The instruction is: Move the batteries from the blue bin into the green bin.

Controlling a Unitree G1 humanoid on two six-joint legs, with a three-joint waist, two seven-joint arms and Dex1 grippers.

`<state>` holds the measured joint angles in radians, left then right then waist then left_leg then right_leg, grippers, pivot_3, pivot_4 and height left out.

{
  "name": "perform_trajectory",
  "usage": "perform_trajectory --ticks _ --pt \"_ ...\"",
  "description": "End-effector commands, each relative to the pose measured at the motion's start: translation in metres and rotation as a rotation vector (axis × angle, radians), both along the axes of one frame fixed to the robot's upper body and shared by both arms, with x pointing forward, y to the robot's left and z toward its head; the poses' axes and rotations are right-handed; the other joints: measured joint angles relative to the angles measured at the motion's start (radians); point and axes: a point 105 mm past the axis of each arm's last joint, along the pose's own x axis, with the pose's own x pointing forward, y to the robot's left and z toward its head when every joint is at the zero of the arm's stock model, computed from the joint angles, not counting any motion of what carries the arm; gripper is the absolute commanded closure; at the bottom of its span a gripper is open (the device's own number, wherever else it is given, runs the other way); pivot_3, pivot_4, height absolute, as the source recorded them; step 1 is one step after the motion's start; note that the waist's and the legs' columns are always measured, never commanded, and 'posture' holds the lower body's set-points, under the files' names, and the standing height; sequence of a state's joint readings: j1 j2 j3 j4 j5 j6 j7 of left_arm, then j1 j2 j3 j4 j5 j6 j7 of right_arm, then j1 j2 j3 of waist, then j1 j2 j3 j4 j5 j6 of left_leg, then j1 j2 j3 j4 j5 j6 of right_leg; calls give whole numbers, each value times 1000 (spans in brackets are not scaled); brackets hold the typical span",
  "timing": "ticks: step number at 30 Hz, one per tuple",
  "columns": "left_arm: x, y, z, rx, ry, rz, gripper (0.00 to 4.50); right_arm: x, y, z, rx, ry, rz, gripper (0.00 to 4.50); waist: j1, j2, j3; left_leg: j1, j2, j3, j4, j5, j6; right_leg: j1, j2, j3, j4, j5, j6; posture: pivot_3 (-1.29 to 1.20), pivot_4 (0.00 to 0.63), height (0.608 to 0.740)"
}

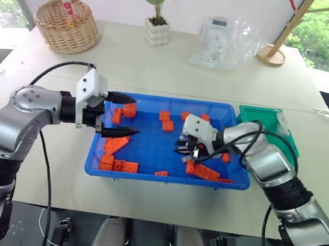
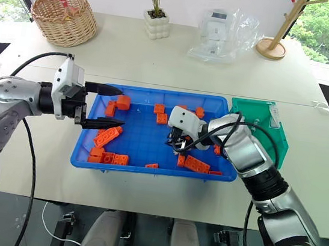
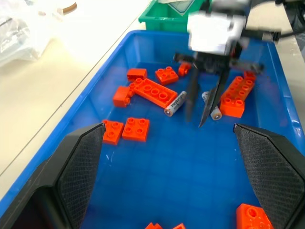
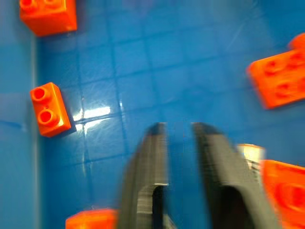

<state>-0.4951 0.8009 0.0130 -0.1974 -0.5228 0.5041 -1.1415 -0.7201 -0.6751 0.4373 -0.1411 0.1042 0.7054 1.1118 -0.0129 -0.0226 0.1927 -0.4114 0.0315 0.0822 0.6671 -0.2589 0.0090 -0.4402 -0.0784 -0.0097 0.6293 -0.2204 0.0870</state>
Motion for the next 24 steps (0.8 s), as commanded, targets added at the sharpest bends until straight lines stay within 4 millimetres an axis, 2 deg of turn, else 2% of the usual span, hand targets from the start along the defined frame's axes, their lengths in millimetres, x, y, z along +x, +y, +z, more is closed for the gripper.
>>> perform_trajectory --ticks 1,6,11,18,24 --pt "0 -3 10 1 -56 -22 0 -1 -4 30 -20 -85 65 2087 0 0 0 0 0 0 0 0 0 0 0 0 0 0 0 0 150 736" --pt "1 -5 8 -1 -61 -30 0 4 -30 26 -171 -131 140 2087 1 0 0 0 0 0 0 0 0 0 0 0 0 0 0 0 150 736" --pt "-1 -4 9 -1 -66 -27 0 14 -42 16 -236 -172 190 2087 -3 0 0 0 0 1 0 0 0 0 0 0 0 0 0 0 150 736" --pt "-2 1 10 8 -71 -4 0 14 -41 3 -244 -172 240 2087 -2 0 0 0 0 1 0 0 0 0 1 0 0 0 0 0 150 736" --pt "-1 2 12 12 -74 8 0 16 -37 20 -210 -218 238 2087 -1 0 0 0 0 0 0 0 0 0 0 0 1 0 0 0 150 736"
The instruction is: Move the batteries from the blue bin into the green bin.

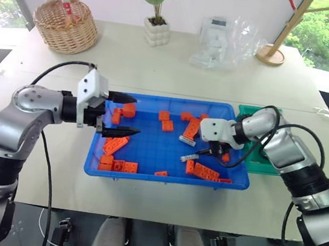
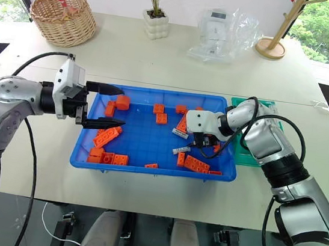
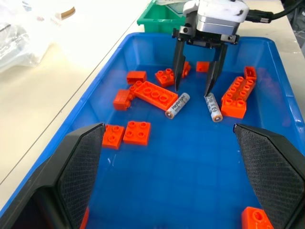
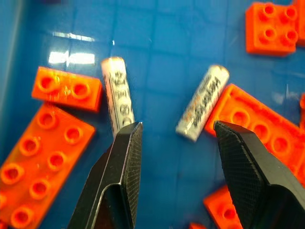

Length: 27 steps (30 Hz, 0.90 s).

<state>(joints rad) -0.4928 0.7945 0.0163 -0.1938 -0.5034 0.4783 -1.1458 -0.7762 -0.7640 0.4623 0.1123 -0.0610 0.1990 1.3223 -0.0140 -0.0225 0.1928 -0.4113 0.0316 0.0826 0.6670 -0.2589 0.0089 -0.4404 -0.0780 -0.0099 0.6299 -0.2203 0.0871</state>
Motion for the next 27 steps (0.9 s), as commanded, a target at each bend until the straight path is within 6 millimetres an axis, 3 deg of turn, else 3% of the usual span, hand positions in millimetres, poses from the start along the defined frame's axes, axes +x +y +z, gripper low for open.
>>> perform_trajectory --ticks 1,10,25,27 --pt "-2 2 13 6 -50 9 0 2 -1 25 35 -59 0 2087 1 0 0 0 0 0 0 0 0 0 0 0 0 0 0 0 150 736" --pt "1 -1 15 7 -54 11 0 -15 -15 22 14 2 23 2087 2 0 0 0 0 0 0 0 0 0 0 0 0 0 0 0 150 736" --pt "-3 -4 14 19 -42 -17 0 -13 3 -18 43 73 0 2087 0 0 0 0 0 0 0 0 0 0 0 0 0 0 0 0 150 736" --pt "-5 -5 14 16 -36 -27 0 -14 3 -20 48 85 3 2823 1 0 0 0 0 0 0 0 0 1 0 0 0 0 0 0 150 736"
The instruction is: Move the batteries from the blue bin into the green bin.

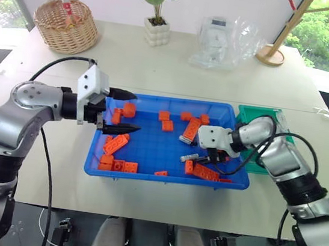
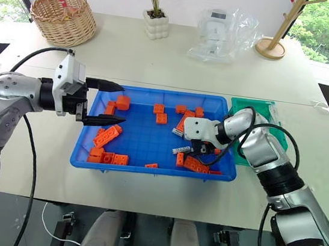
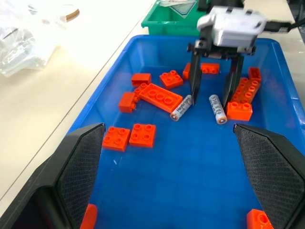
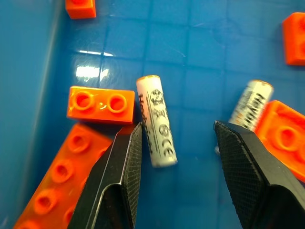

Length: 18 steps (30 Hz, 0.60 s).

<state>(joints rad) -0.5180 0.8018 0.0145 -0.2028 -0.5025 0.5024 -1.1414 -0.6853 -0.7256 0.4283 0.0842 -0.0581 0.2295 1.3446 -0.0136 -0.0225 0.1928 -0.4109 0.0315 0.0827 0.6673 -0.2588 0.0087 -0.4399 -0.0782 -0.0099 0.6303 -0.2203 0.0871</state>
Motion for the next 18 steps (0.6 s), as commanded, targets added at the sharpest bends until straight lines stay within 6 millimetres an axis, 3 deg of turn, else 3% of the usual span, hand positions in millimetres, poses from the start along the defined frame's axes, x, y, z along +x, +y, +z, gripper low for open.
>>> perform_trajectory --ticks 1,3,7,10,12,14,18 --pt "-8 -5 7 9 -22 -39 0 -3 0 0 5 3 16 3306 0 0 0 0 0 0 0 0 0 0 0 0 0 0 0 0 150 736" --pt "-11 -6 3 18 -13 -57 0 -6 0 0 5 14 21 4397 1 0 0 0 0 0 0 0 0 0 0 0 0 0 0 0 150 736" --pt "-14 -9 0 21 -4 -77 0 -5 1 15 61 6 -16 4483 1 0 0 0 0 0 0 0 0 0 0 0 0 0 0 0 150 736" --pt "-15 -11 -2 21 4 -92 0 0 -2 48 175 -9 -100 4483 1 0 0 0 0 0 0 0 0 0 0 0 0 0 0 0 150 736" --pt "-17 -12 -4 20 13 -101 0 12 -22 87 285 -60 -240 4483 1 0 0 0 0 0 0 0 0 0 0 0 0 0 0 0 150 736" --pt "-19 -12 -5 18 20 -106 0 18 -45 112 347 -109 -357 4483 4 1 0 0 0 0 0 0 0 0 -1 0 0 0 0 0 150 736" --pt "-21 -13 -9 9 37 -117 0 21 -111 135 349 -208 -622 4483 13 0 0 0 0 -1 0 0 0 1 -1 -1 -1 0 0 0 150 736"
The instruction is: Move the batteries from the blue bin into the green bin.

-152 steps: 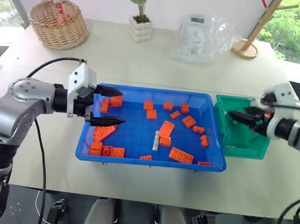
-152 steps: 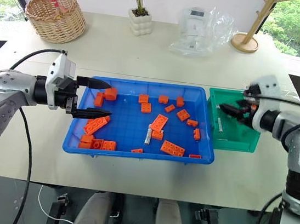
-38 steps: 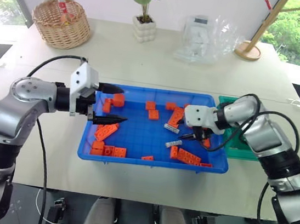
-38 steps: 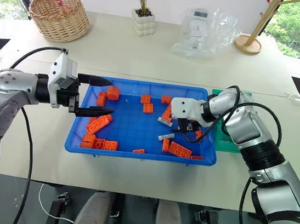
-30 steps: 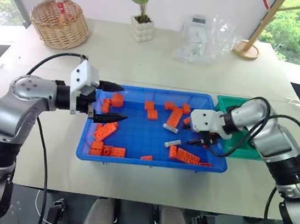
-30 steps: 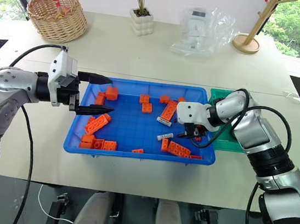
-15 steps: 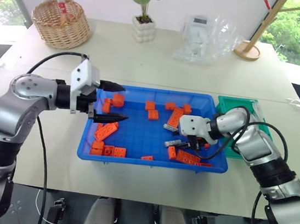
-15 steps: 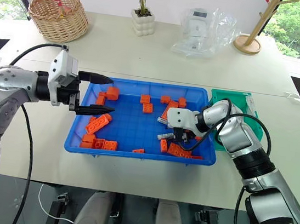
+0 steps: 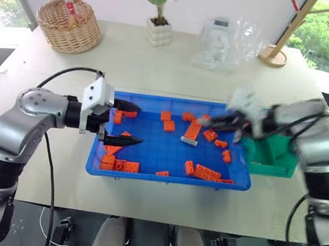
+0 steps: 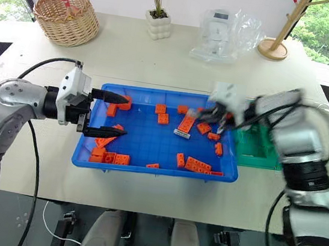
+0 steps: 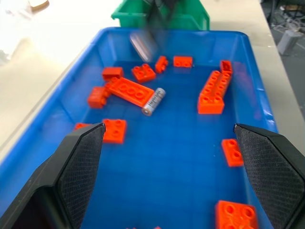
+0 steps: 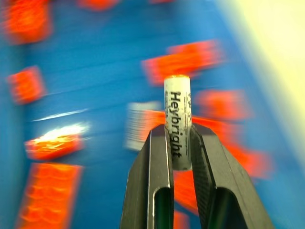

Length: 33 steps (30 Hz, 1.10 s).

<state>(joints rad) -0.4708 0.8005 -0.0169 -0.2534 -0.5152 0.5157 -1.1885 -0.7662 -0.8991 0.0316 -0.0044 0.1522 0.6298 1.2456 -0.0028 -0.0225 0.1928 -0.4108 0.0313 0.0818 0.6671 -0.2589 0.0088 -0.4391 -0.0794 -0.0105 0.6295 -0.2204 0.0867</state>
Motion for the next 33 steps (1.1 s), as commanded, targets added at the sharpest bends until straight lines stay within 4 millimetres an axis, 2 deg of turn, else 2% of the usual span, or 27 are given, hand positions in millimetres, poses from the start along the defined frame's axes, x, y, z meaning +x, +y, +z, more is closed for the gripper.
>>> perform_trajectory --ticks 1,3,5,10,13,15,17,21,26,31,33 --pt "-5 -4 6 -19 -22 -34 0 -3 -51 14 16 -31 -211 4483 4 0 0 0 0 0 0 0 0 0 0 0 -1 0 -1 0 150 736" --pt "-5 -8 2 -18 -24 -36 0 -10 -76 3 -13 14 -307 4483 6 0 0 0 0 1 0 0 0 0 0 0 -1 -1 -2 0 150 736" --pt "-5 -11 -1 -6 -33 -45 0 -17 -86 -10 -22 55 -350 4483 6 0 0 0 0 1 0 0 0 0 0 0 -1 -1 -2 0 150 736" --pt "1 -13 2 -14 -46 -48 0 -14 -90 -28 -57 44 -395 1972 -14 0 0 1 0 1 0 0 0 0 0 1 0 0 -1 0 150 736" --pt "3 -11 4 -11 -53 -48 0 -4 -77 -15 -35 -16 -367 461 -19 0 0 2 0 1 0 0 0 0 1 2 0 0 0 0 150 736" --pt "3 -10 4 -8 -56 -47 0 0 -48 -2 35 -35 -282 461 -20 1 0 2 0 0 0 0 0 0 1 2 1 0 0 0 150 736" --pt "3 -10 4 -6 -61 -46 0 -2 -15 1 92 -1 -186 461 -20 0 0 2 1 0 0 0 0 -1 2 2 1 0 0 0 150 736" --pt "1 -9 2 -4 -67 -37 0 -21 34 -24 144 146 -58 461 -7 0 0 1 1 -2 -1 0 0 -1 2 1 1 0 0 0 150 736" --pt "-1 -8 2 -3 -71 -21 0 -29 53 -58 135 227 -46 461 6 0 0 -2 0 -2 1 0 0 -1 -2 1 -1 0 0 0 150 736" --pt "-3 -5 -1 -2 -69 -2 0 -19 57 -93 169 304 -124 461 5 0 0 -2 -1 -2 3 0 1 0 -1 2 -1 0 -1 0 150 736" --pt "-4 -5 -2 -1 -66 3 0 -15 58 -100 176 314 -141 461 5 0 0 -1 0 -2 2 0 1 0 0 2 0 0 0 0 150 736"
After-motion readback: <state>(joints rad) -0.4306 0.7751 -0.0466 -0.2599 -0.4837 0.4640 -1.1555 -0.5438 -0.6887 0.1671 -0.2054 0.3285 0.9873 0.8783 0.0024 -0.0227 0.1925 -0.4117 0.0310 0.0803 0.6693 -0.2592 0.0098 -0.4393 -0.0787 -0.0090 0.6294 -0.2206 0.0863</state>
